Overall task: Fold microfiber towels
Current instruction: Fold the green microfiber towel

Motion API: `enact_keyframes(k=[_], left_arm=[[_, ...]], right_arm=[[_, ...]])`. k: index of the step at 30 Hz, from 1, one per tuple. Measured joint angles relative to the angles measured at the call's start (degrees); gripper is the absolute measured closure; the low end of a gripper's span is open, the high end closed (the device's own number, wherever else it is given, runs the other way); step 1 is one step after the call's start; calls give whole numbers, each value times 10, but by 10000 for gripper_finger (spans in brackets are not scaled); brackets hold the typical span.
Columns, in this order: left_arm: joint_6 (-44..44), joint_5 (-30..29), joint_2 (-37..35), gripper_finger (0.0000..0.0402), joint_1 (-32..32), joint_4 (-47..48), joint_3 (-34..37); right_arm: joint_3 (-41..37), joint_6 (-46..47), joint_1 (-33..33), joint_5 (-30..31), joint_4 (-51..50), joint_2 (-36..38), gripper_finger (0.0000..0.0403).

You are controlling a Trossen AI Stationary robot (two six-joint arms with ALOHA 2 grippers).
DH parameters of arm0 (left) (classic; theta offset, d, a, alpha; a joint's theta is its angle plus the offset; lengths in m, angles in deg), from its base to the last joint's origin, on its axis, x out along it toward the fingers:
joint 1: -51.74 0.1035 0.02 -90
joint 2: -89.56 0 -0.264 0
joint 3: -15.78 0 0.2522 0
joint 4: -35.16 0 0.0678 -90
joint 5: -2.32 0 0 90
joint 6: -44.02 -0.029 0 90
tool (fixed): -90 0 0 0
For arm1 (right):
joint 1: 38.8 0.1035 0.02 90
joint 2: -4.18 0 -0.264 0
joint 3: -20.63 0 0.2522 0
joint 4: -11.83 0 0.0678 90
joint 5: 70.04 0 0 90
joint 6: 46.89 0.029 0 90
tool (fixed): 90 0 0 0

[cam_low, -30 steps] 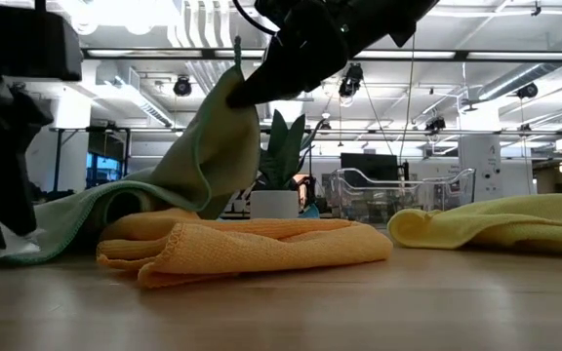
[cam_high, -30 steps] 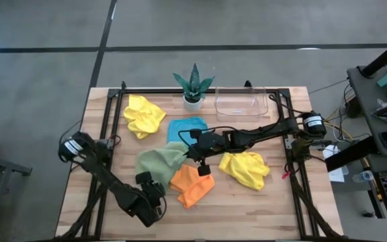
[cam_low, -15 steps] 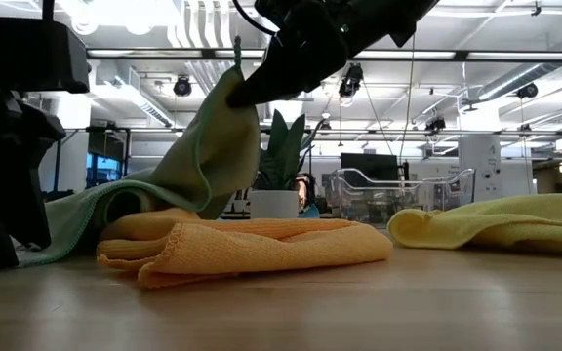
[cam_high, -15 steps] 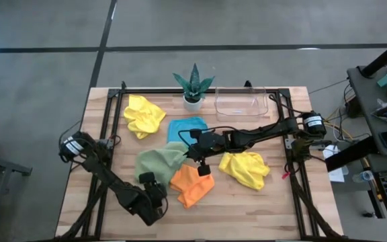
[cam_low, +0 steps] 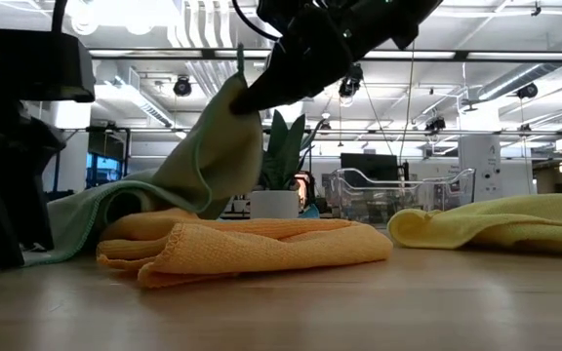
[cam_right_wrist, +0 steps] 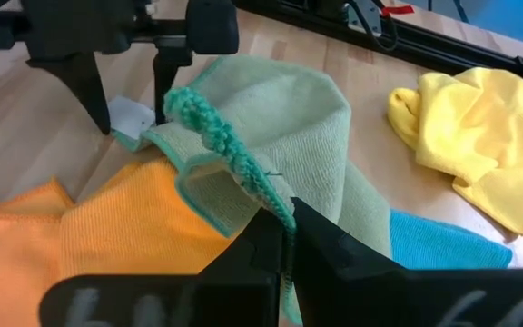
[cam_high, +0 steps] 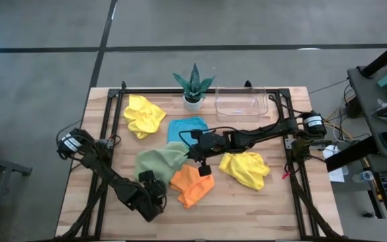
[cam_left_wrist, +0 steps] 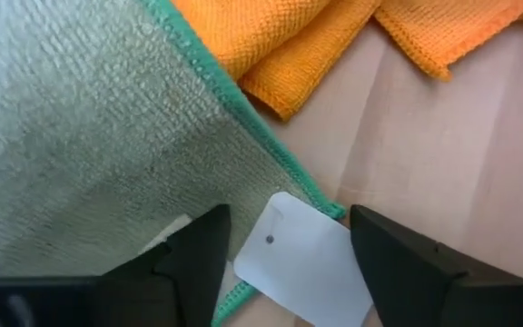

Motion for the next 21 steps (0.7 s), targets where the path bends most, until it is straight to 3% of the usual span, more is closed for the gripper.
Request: enact_keyframes(k=[8, 16, 21], left_arm=[[7, -10, -2, 387, 0, 0, 19], [-18, -43, -78, 400, -3, 12, 20], [-22, -108, -183, 400, -3, 41, 19]], right_arm=[[-17, 0, 0, 0, 4, 0, 394], [-20, -21, 0, 0, 4, 0, 394], [-20, -35, 0, 0, -3, 19, 394]])
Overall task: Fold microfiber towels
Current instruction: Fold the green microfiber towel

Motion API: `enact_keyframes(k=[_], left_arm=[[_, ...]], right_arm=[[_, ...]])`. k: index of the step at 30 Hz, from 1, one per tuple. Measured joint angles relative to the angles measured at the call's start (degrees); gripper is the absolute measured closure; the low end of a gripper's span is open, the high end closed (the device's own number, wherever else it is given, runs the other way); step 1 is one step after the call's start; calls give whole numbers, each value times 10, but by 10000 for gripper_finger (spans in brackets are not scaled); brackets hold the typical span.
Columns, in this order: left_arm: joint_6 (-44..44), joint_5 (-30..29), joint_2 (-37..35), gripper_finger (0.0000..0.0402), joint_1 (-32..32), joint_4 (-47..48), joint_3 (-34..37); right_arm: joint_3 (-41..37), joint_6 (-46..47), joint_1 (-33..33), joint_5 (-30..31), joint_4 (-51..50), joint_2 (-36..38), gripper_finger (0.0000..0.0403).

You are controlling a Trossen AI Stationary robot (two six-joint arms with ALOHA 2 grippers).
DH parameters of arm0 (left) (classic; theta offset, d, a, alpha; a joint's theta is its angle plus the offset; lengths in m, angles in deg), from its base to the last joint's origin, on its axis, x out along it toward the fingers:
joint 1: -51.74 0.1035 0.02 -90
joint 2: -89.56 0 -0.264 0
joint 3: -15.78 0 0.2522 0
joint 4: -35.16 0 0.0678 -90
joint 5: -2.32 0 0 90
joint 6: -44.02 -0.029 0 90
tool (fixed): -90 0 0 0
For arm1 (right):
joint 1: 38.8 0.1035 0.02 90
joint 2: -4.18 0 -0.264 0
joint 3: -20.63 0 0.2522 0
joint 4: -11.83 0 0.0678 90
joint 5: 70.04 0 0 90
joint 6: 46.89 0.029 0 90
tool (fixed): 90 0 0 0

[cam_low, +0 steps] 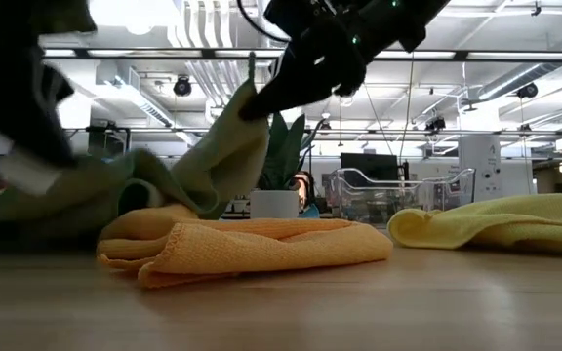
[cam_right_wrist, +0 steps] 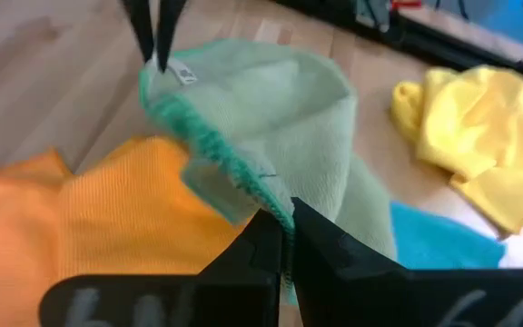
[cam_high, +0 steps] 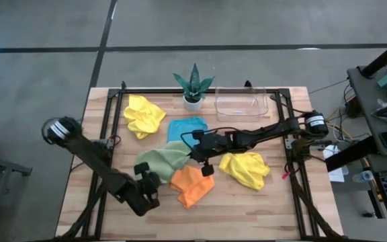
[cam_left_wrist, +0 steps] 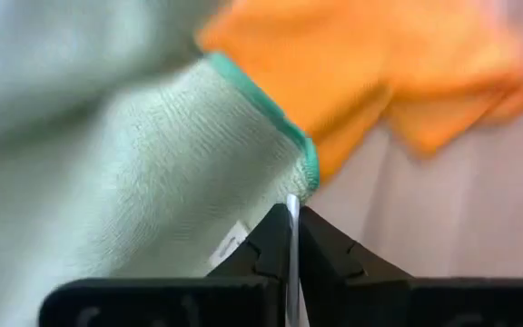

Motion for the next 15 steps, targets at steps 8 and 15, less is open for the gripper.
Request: enact_keyframes(k=[8, 15], left_arm=[[-111, -101, -140, 401, -4, -3, -14], [-221, -176, -229, 401, -3, -13, -50]], right_arm=[[1, 6, 1, 0, -62, 88, 394], [1, 31, 8, 0, -118, 192, 394]])
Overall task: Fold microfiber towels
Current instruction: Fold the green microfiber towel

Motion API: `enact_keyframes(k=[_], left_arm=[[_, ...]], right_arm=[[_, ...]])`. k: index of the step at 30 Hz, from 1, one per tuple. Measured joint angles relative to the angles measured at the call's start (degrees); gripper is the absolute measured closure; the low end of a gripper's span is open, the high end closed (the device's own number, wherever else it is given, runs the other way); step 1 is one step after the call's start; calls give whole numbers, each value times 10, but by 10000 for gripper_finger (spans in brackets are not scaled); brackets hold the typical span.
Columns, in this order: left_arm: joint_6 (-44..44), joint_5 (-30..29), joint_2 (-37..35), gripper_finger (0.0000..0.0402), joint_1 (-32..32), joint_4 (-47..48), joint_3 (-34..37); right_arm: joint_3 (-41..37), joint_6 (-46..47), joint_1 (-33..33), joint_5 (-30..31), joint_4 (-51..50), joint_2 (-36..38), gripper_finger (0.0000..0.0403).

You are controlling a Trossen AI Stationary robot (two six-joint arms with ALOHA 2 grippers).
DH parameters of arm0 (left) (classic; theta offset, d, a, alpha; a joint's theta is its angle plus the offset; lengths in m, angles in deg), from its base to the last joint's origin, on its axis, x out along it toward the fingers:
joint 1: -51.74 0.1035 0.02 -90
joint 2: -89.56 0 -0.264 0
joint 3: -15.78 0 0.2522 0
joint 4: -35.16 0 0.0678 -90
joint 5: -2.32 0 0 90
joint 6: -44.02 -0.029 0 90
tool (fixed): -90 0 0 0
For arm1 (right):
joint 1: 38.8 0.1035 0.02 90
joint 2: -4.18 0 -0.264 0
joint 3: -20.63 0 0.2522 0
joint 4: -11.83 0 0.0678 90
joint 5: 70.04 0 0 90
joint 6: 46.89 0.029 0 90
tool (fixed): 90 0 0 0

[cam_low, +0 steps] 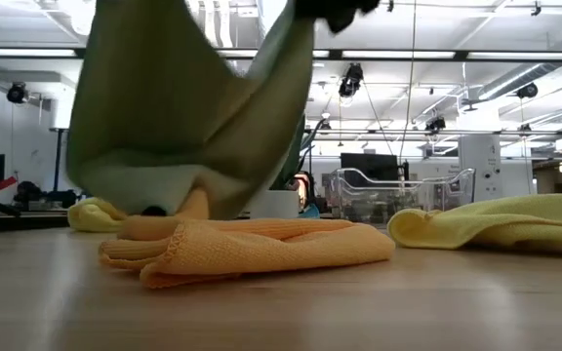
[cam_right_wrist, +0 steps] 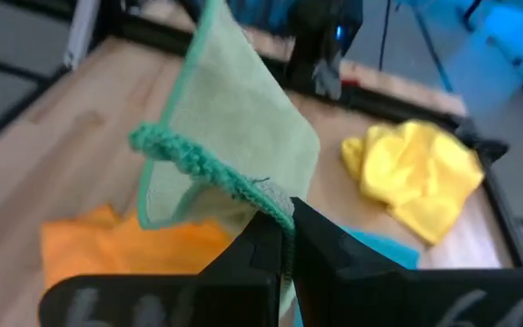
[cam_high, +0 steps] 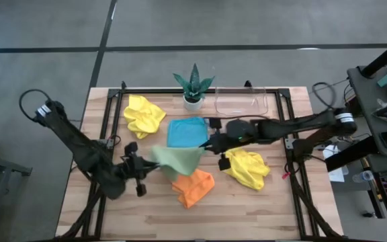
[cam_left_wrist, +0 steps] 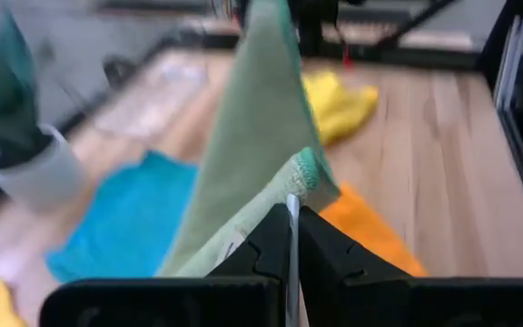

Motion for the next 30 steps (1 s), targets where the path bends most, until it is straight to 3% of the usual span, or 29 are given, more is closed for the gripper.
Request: enact_keyframes(k=[12, 16, 19, 22, 30], left_arm=[[-260, -124, -115, 401, 1, -180, -16], [-340, -135, -148, 401, 12, -254, -18], [-414, -135, -173, 402, 23, -316, -18], [-479, -136, -193, 402, 33, -350, -18], [-590, -135, -236, 402, 52, -351, -20]], right_arm=[[0, 11, -1, 3, -5, 137, 394], [7, 10, 0, 66, -5, 161, 394], [21, -3, -2, 116, -6, 169, 394], [39, -13, -7, 126, -7, 169, 394], [112, -104, -54, 169, -3, 127, 394]])
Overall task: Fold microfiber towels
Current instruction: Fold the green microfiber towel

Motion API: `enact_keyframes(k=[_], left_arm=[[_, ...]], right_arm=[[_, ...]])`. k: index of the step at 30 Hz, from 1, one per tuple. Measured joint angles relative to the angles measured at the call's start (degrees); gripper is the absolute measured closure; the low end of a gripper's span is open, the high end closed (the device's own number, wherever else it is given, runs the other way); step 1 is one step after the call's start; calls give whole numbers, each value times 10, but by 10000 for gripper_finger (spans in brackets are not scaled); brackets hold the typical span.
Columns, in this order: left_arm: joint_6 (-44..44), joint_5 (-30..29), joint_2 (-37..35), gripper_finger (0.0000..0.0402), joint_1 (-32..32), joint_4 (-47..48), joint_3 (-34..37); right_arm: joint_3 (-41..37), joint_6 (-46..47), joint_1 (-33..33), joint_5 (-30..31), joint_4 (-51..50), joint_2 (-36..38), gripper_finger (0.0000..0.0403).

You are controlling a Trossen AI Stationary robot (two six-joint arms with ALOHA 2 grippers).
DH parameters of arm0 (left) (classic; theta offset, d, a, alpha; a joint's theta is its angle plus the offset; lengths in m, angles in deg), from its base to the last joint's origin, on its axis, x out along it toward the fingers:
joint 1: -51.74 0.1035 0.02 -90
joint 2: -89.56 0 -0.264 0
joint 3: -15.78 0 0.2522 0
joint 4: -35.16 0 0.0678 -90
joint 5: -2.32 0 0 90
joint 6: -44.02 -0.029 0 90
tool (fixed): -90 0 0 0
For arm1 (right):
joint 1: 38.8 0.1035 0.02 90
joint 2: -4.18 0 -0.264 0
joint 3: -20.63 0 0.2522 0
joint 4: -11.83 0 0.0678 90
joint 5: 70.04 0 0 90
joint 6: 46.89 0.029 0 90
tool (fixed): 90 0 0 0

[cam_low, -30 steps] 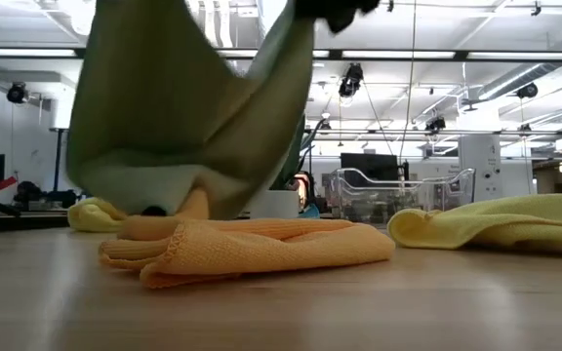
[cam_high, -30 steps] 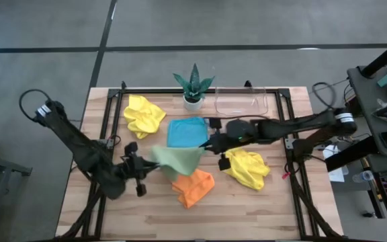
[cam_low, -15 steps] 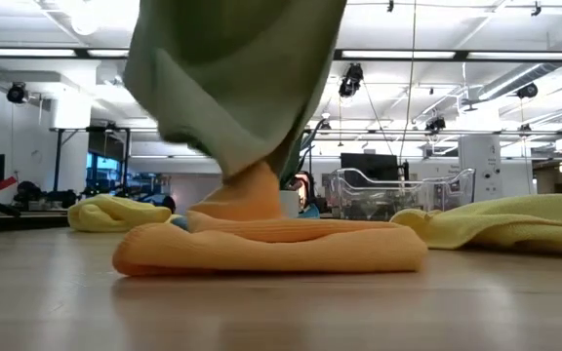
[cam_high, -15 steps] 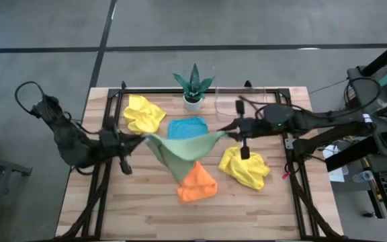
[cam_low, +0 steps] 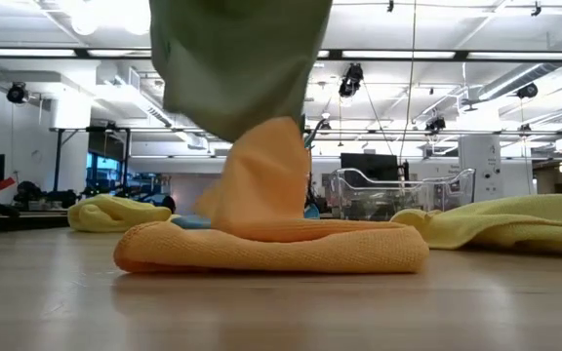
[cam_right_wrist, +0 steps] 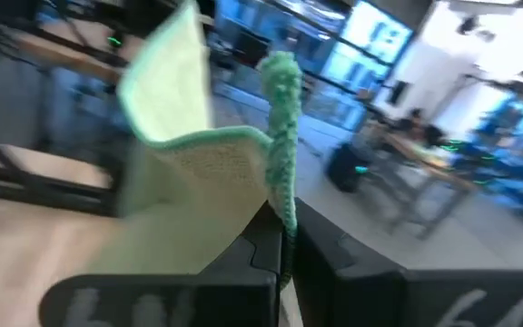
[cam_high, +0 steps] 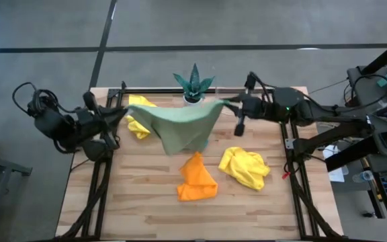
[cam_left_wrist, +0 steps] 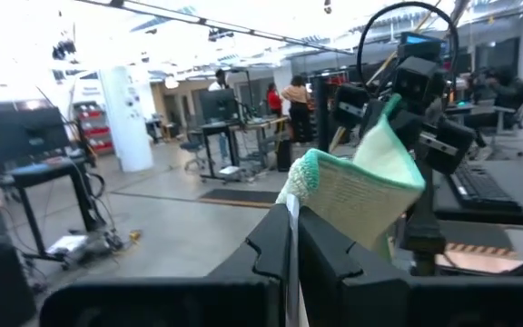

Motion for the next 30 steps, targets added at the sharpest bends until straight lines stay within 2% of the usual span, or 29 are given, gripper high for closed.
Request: enact_keyframes(k=[3, 10, 18, 21, 24, 30], left_arm=[[-9, 0, -4, 402, 0, 1, 1], [35, 1, -26, 401, 0, 5, 7], [19, 0, -51, 401, 0, 5, 4], [-21, -1, -73, 401, -1, 10, 5], [-20, -2, -95, 401, 0, 21, 6], [54, 1, -99, 401, 0, 99, 6]], right_arm=[[34, -33, -29, 3, -1, -27, 394], [114, -46, -78, 4, 0, -94, 394], [211, -81, -111, 1, 5, -171, 394], [229, -79, -122, -7, 3, -196, 394], [231, -73, -129, -8, -14, -212, 394], [230, -44, -132, -17, -92, -219, 394]])
